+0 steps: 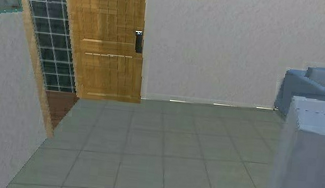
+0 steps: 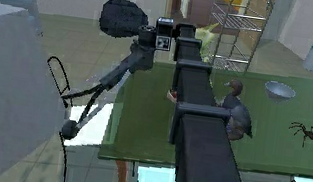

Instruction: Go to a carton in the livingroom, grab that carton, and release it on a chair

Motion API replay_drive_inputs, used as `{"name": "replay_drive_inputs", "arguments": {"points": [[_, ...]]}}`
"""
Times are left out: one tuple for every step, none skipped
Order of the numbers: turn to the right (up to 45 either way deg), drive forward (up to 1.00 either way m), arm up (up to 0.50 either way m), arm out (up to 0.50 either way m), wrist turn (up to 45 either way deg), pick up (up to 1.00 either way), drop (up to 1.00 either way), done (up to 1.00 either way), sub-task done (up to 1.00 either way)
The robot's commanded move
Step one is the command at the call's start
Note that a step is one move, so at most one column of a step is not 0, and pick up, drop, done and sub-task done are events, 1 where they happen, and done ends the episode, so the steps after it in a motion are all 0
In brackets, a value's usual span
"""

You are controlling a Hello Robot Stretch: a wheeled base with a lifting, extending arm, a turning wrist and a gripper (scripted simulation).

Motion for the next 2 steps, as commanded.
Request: {"name": "replay_drive_inputs", "arguments": {"points": [[0.0,0.00,0.00,0.00,45.0,0.00,0.00,0.00,0.00],[0.0,0.00,0.00,0.00,45.0,0.00,0.00,0.00,0.00]]}}
